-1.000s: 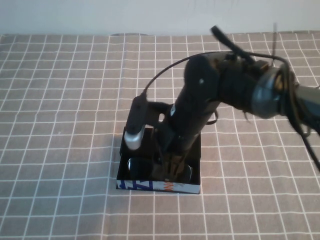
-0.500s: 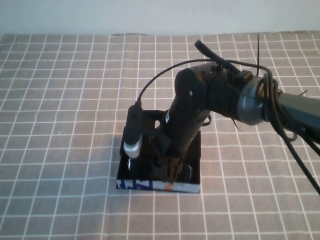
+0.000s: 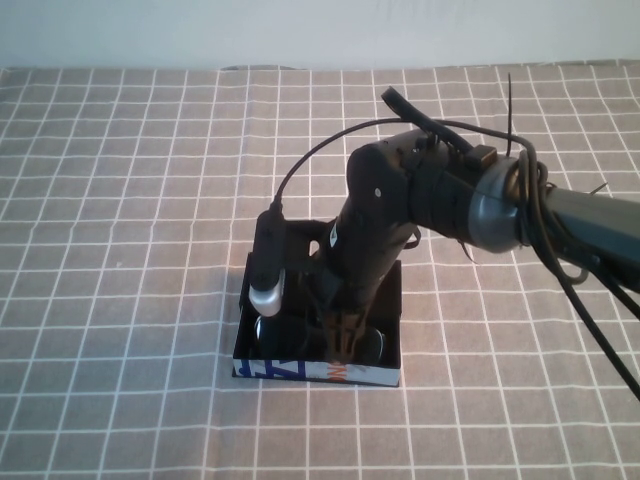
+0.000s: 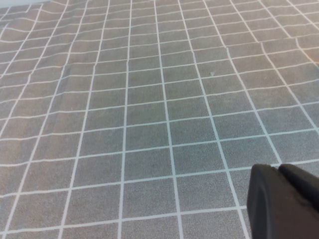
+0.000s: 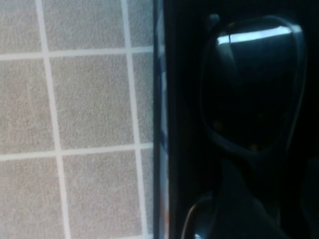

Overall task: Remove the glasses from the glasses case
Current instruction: Pick up the glasses from the glasses case

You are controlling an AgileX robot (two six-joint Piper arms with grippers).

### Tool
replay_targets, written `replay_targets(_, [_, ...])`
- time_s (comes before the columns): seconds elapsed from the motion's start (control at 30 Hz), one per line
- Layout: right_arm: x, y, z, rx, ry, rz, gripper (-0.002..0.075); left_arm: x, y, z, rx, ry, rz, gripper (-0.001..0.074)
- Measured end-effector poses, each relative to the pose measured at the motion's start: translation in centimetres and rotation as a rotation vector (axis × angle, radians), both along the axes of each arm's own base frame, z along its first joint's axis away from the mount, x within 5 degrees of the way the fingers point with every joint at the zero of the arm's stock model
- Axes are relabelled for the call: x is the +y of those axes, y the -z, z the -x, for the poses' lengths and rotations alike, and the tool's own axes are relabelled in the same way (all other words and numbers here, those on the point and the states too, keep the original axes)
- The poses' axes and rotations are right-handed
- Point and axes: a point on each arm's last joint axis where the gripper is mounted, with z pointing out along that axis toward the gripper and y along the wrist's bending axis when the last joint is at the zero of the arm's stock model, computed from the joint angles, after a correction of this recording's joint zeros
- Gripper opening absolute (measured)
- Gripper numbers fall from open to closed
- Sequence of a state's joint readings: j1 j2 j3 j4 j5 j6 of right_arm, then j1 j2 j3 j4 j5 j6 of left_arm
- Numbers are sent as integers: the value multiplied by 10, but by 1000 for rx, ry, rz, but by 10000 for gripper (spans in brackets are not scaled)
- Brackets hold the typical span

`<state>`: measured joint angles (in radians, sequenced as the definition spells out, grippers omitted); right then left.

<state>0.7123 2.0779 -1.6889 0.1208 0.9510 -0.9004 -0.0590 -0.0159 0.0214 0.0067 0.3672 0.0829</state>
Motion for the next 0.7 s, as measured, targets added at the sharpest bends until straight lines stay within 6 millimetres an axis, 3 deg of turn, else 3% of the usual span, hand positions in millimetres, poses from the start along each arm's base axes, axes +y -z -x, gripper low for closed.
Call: replay_targets(0.7, [2, 16, -3, 21, 1, 21, 267, 0, 0, 0, 0, 0, 0, -4])
